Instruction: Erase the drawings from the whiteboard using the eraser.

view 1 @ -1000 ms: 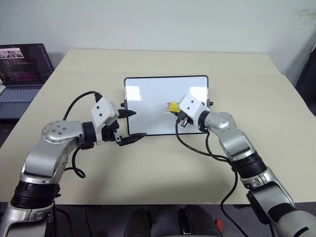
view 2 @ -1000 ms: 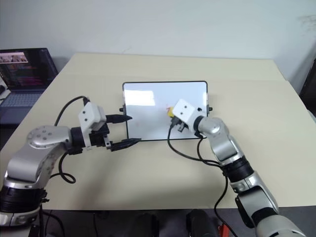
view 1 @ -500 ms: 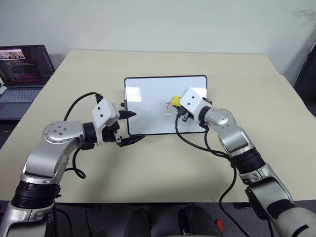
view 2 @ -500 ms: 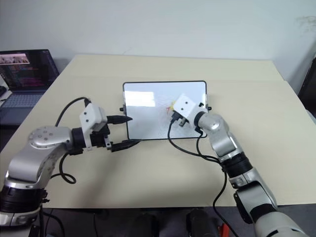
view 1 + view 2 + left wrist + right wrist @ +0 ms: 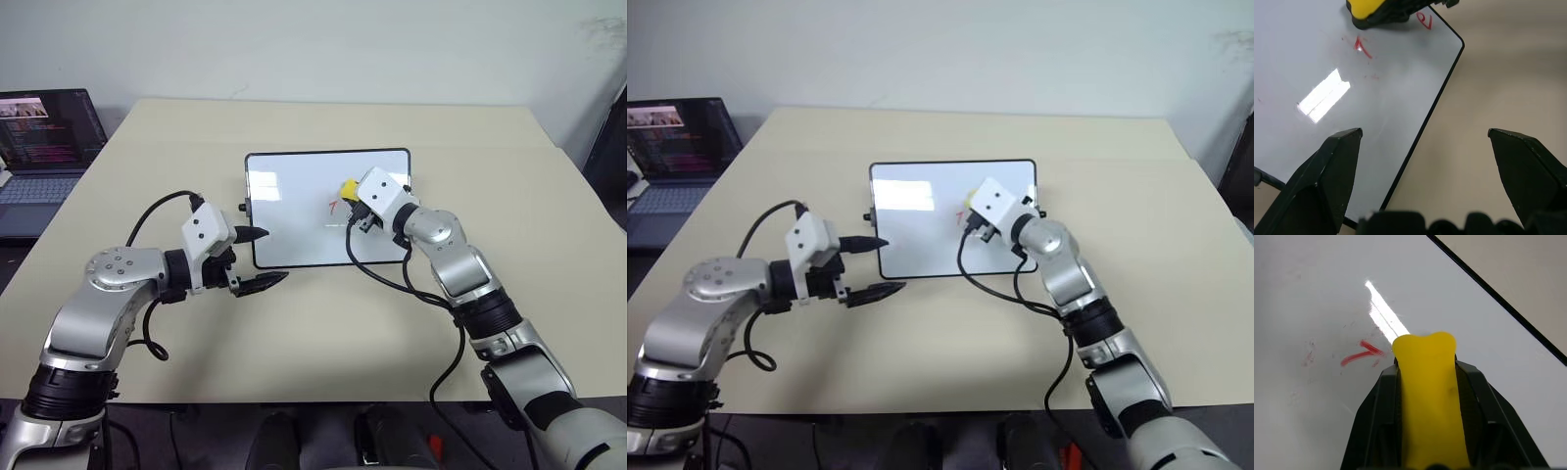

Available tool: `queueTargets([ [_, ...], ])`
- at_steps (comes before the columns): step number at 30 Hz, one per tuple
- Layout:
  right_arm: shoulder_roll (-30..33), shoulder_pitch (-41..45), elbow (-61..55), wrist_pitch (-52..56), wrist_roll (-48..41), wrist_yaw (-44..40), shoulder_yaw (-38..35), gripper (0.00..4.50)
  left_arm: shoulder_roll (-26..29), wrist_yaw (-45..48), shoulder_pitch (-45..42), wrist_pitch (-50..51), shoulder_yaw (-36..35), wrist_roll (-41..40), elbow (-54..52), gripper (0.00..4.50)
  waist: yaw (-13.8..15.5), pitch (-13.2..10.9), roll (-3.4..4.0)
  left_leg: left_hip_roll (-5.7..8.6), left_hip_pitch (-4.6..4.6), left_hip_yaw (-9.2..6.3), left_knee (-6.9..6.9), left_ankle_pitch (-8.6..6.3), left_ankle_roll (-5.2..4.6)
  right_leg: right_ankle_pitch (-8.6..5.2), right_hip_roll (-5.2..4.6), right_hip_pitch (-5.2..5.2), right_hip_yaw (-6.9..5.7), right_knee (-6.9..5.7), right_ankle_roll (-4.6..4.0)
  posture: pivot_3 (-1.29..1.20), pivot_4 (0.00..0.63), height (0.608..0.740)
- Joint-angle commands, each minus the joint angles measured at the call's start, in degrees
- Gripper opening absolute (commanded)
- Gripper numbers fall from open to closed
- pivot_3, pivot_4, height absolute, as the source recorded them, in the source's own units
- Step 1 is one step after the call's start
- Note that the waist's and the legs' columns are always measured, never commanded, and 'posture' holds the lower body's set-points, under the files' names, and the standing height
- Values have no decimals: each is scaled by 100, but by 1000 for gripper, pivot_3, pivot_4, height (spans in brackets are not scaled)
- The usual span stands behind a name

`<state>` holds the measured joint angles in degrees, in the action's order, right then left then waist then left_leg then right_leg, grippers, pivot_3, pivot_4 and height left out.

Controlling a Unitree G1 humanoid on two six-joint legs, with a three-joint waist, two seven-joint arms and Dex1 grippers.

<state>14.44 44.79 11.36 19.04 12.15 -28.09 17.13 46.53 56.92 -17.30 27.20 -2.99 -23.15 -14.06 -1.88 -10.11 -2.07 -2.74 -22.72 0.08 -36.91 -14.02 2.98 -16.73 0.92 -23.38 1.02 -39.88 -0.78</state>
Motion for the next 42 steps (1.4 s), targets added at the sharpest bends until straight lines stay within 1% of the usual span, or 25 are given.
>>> queueTargets([
  [1, -22, -20, -15, 105, -36, -396, 240, 1174, 99, -6, 38, -16, -219, -100, -292, 4500, -4, 0, 0, 0, -2, 0, 1, 0, 0, 0, 0, -2, 1, 1, -1, 0, 150, 740],
  [4, 100, -187, -136, 277, -19, -880, 493, 1174, 135, -3, 63, 3, -268, -129, -304, 4500, 1, 0, 0, -1, -2, -1, 2, -1, 0, -1, 0, -3, -1, 1, -1, 0, 150, 740],
  [5, 118, -212, -161, 256, 12, -894, 512, 1174, 149, -10, 57, 7, -289, -137, -289, 4500, 2, 0, 0, -1, -1, -2, 1, -1, 0, -1, 0, -3, -2, 0, 0, 0, 150, 740],
  [11, -26, 220, 271, -390, 250, 279, 57, 1174, 150, -31, 45, 43, -298, -160, -309, 4500, 1, -1, 1, 1, 2, -2, -4, 0, 0, -8, 0, -2, -2, -5, 13, 0, 150, 740],
  [14, -33, 269, 381, -467, 250, 340, 50, 1174, 132, -34, 42, 51, -273, -157, -318, 4500, 2, 0, 0, 1, 1, -2, -4, 1, 0, -7, 0, -2, -2, -6, 13, 0, 150, 740],
  [17, 129, 78, 279, -168, 258, -119, 217, 1174, 127, -35, 84, 87, -297, -195, -387, 4500, 3, 0, 0, 1, -1, -1, -1, 0, 0, -2, 0, -2, 0, -4, 2, 0, 150, 740],
  [22, 432, -394, -248, 241, 121, -1199, 627, 1174, 147, -31, 115, 116, -319, -220, -411, 4500, 4, 1, -1, -1, 1, -3, 0, -1, 0, -2, -1, 1, -3, 0, 1, 0, 150, 740],
  [24, 343, -341, -226, 137, 196, -948, 539, 1174, 138, -31, 104, 99, -304, -210, -384, 4500, -4, 0, 0, 1, 10, -2, -2, 0, 0, -7, -1, 5, -2, -5, 11, 0, 150, 740],
  [28, 89, 88, 173, -307, 396, 187, 133, 1174, 119, -40, 87, 101, -283, -220, -382, 4500, -14, -1, 2, 1, 19, 2, -5, 5, -5, -9, 4, 6, 1, -10, 16, 0, 150, 740],
  [29, 77, 171, 257, -403, 431, 365, 74, 1174, 117, -38, 91, 99, -279, -221, -382, 4500, -9, -1, 2, 1, 19, 1, -5, 8, -8, -7, 4, 6, 0, -10, 16, 0, 150, 740],
  [31, 105, 226, 365, -455, 444, 414, 74, 1174, 114, -36, 96, 96, -274, -223, -385, 4500, 2, -1, 2, 2, 17, 0, -5, 10, -9, -6, 4, 6, -1, -10, 17, 0, 150, 740],
  [34, 229, 129, 401, -295, 444, 55, 211, 1174, 109, -37, 101, 99, -270, -228, -397, 4500, 10, 1, -1, 1, 11, -1, -2, 8, -9, -6, 2, 6, -2, -5, 15, 0, 150, 740],
  [39, 513, -291, -80, 159, 294, -1061, 574, 1173, 104, -37, 120, 102, -261, -235, -415, 4500, 8, 2, -3, 0, 9, 0, 0, 6, -9, 0, -1, 5, 0, -1, 4, 0, 150, 740],
  [41, 581, -388, -245, 255, 276, -1297, 657, 1173, 105, -27, 126, 110, -255, -242, -422, 4500, 7, 2, -3, 0, 13, -2, 0, 6, -9, -5, -1, 8, -2, -2, 13, 0, 150, 740],
  [42, 571, -395, -273, 266, 282, -1276, 638, 1173, 107, -20, 124, 113, -252, -247, -422, 4500, 7, 2, -3, 1, 15, -2, 0, 6, -9, -8, 0, 9, -3, -4, 17, 0, 150, 740],
])
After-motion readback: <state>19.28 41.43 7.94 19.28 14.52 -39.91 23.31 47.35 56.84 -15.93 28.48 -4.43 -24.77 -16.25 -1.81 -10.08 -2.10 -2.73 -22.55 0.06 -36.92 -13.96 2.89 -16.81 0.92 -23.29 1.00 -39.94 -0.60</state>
